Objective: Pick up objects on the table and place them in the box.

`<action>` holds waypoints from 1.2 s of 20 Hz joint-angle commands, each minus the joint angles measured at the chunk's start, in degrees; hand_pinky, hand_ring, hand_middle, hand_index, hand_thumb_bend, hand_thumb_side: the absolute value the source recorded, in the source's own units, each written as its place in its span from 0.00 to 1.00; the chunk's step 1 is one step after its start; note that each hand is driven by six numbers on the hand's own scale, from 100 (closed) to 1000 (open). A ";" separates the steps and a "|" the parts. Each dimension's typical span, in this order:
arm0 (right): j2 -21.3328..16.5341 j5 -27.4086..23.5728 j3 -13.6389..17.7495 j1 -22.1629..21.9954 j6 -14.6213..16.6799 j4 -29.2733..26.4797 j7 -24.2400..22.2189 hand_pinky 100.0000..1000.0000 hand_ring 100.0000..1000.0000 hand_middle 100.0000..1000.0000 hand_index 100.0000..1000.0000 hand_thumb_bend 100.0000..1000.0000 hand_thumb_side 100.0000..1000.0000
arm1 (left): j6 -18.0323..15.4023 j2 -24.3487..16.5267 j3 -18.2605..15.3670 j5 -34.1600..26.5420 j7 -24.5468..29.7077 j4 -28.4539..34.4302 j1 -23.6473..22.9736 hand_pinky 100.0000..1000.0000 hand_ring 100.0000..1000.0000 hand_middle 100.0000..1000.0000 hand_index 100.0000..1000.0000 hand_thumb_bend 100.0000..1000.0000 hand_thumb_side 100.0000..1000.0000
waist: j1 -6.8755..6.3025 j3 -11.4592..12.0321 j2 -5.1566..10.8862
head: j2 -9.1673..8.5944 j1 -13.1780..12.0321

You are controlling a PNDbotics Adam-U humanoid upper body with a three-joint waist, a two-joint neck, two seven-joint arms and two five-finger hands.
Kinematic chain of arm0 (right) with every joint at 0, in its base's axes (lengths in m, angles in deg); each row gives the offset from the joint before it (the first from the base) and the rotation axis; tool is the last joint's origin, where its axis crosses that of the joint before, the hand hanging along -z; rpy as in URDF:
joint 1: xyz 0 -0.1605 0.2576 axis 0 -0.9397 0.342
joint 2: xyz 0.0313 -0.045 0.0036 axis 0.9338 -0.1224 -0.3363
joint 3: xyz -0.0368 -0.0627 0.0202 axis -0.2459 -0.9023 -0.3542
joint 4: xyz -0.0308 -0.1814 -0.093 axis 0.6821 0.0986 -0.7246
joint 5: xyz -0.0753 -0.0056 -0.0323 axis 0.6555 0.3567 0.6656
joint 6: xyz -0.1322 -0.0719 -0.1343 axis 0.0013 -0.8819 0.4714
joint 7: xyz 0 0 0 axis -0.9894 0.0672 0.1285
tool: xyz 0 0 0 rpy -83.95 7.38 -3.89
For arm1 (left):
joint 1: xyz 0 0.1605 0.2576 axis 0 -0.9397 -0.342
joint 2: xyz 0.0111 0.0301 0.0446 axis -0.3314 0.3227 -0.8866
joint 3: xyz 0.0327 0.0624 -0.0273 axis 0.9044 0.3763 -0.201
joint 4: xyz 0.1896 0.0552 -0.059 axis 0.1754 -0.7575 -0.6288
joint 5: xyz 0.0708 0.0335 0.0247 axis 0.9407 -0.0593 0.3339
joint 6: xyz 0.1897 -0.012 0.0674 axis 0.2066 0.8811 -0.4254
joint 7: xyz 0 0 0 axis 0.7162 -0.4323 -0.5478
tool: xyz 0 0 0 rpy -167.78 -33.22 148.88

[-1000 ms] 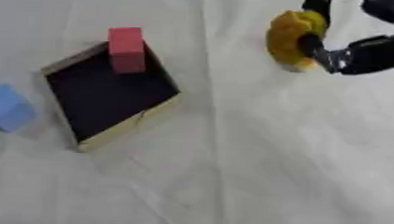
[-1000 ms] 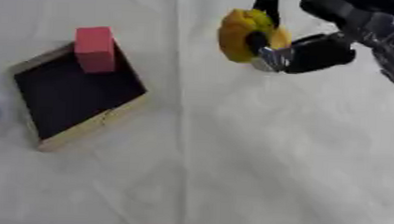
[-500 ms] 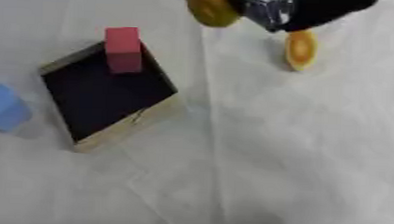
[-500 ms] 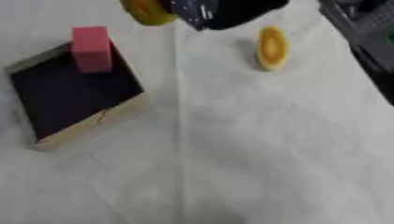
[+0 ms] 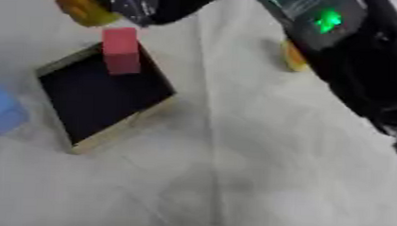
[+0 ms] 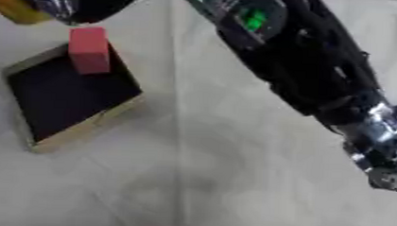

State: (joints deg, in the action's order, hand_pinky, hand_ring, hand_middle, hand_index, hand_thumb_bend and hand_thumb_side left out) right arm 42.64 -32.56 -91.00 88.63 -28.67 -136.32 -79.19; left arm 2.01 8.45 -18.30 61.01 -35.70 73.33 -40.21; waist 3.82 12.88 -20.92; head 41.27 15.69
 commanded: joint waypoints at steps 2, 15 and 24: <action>5.11 6.47 -0.63 0.78 3.40 8.26 2.08 0.85 0.68 0.34 0.50 0.00 0.29 | -0.48 -1.46 0.66 -1.32 1.47 0.85 2.10 0.69 0.64 0.59 0.74 0.00 0.19 | 0.69 0.78 1.25 | -0.26 1.14; 9.05 14.29 -1.96 -3.82 8.87 17.69 4.53 0.85 0.71 0.37 0.53 0.00 0.34 | 0.28 -0.57 0.59 -2.39 2.69 0.85 1.87 0.68 0.63 0.58 0.74 0.00 0.22 | 1.05 0.96 0.46 | -0.47 0.51; 7.42 19.67 -2.16 -5.77 11.33 16.54 1.01 0.89 0.90 0.72 0.82 0.31 0.31 | 0.92 -0.26 0.46 -2.38 2.66 0.85 0.76 0.68 0.63 0.58 0.74 0.00 0.23 | 0.60 -0.20 0.84 | 0.37 -0.66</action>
State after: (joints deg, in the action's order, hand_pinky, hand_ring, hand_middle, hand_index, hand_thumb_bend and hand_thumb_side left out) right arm 51.18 -13.86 -93.84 81.96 -17.73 -118.43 -77.59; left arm 2.71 8.90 -17.45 58.82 -33.02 73.33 -39.88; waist 4.53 12.64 -21.00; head 41.33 15.20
